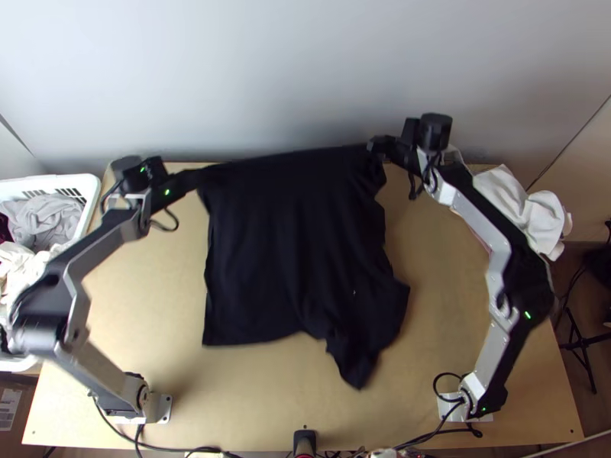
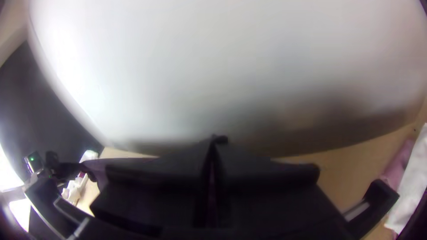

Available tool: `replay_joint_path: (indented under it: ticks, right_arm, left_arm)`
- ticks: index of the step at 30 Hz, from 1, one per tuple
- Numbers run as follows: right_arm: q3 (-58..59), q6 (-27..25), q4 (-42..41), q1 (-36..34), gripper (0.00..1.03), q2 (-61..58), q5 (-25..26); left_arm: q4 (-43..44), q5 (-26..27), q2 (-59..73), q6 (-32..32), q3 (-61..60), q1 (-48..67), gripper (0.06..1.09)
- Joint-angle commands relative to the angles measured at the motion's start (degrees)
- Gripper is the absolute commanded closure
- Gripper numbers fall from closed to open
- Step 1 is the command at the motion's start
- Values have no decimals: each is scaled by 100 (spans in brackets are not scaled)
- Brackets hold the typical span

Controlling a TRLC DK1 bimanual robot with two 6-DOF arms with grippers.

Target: Fold the t-shirt

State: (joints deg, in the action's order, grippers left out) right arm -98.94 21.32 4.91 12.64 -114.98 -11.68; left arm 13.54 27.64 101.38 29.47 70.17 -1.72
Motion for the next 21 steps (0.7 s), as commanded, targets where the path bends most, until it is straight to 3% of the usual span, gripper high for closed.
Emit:
replay_joint_path:
  ticks: [1, 5, 9, 21]
  right_arm:
    - [-1963, 12, 423, -175, 100, -1405, 166]
    - [-3009, 4, 916, -148, 100, -2064, 184]
    - [-3035, -32, 1030, -78, 100, -2125, 184]
    - [-803, -585, 1135, -8, 100, -552, 175]
  left_arm:
    - [-537, -224, 1736, -29, 1869, 5, 105]
    - [-853, -224, 2404, -29, 2695, 101, 105]
    - [-1020, -215, 2659, -29, 2967, 180, 105]
    - [-2558, 497, 2351, -1444, 2686, 154, 105]
